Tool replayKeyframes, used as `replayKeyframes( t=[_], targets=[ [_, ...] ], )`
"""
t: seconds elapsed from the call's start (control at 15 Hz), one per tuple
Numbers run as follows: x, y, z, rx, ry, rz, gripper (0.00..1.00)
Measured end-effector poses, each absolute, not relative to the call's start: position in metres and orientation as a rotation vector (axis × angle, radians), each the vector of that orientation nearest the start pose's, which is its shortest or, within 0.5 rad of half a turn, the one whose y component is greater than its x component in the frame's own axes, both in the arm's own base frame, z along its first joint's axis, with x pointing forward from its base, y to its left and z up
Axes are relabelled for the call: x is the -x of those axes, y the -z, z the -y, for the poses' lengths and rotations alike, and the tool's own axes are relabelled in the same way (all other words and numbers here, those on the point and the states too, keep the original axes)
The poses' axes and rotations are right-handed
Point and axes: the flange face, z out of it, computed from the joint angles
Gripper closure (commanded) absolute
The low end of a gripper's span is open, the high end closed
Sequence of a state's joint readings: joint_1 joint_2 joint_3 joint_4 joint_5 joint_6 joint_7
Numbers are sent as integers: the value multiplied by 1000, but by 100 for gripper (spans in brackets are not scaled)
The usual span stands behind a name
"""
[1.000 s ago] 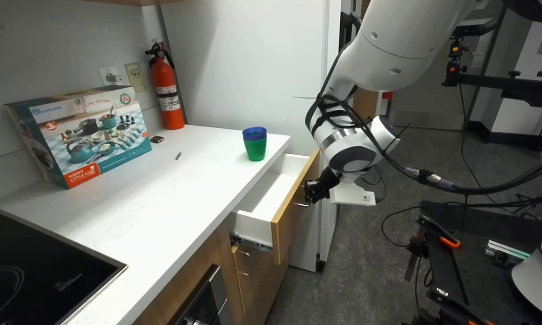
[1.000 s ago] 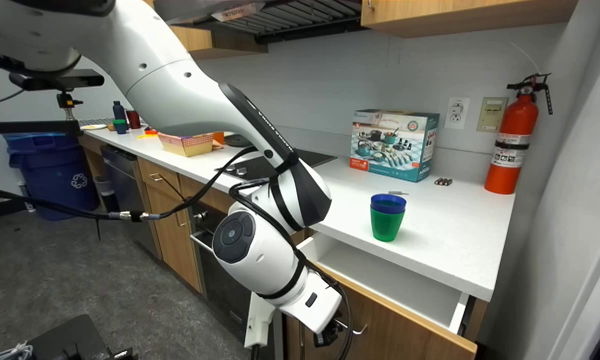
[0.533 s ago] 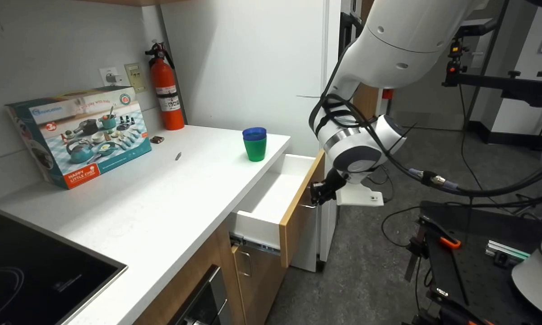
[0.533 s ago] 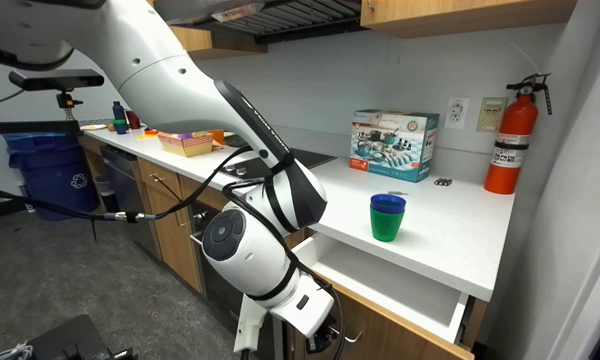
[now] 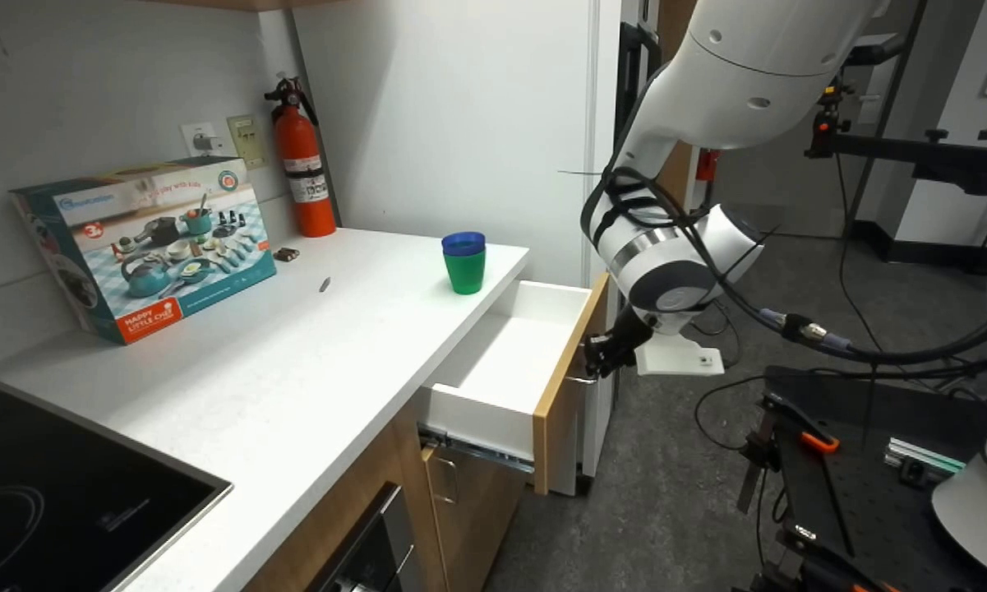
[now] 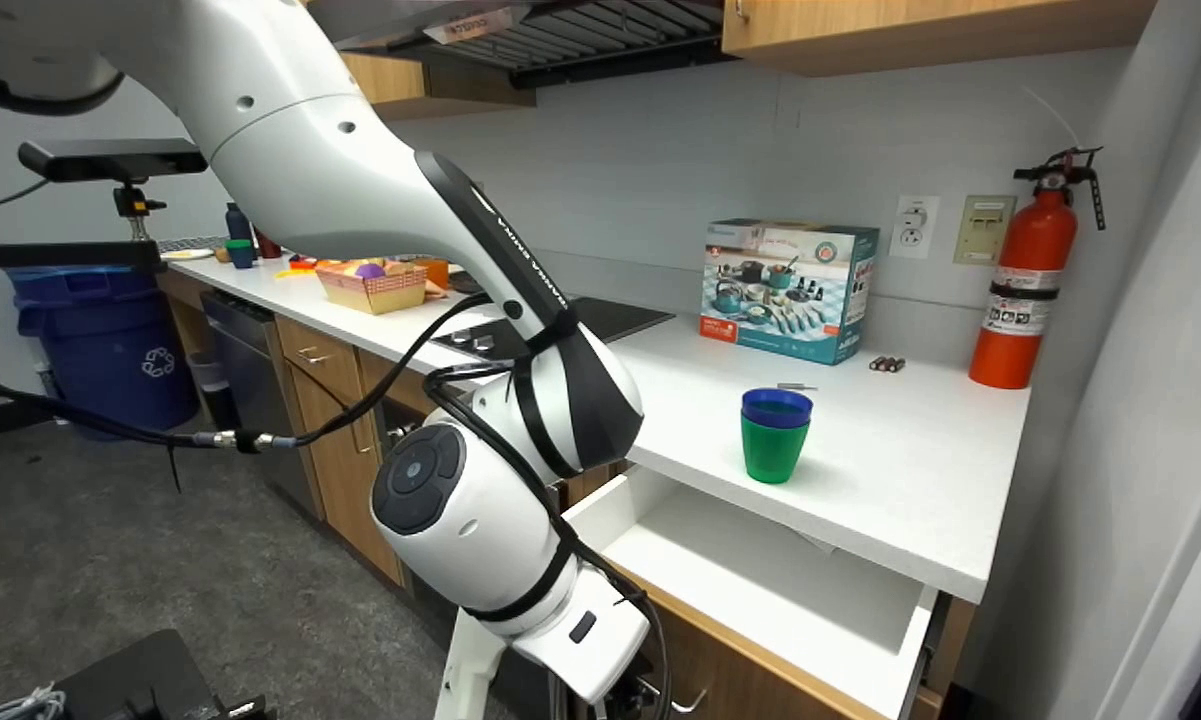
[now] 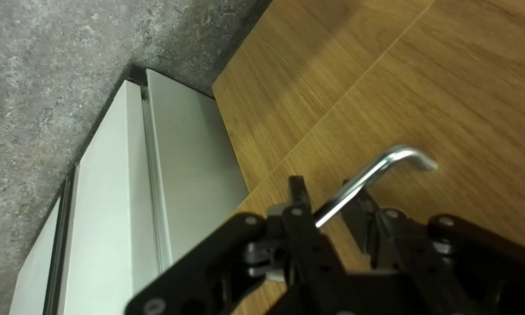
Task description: Open the drawer
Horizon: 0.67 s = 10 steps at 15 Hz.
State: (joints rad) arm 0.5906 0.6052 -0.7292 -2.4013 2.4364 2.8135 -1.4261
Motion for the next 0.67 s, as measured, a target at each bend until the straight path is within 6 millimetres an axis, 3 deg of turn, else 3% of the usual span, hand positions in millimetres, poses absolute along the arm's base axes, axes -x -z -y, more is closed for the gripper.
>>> replayKeyframes(
  t=[0.47, 0.53, 0.67],
  targets=[
    [-368, -125, 139, 2674, 734, -1317, 93],
    [-367, -125, 139, 2675, 730, -1316, 48],
    [-366, -125, 139, 2695, 718, -1292, 41]
  ],
)
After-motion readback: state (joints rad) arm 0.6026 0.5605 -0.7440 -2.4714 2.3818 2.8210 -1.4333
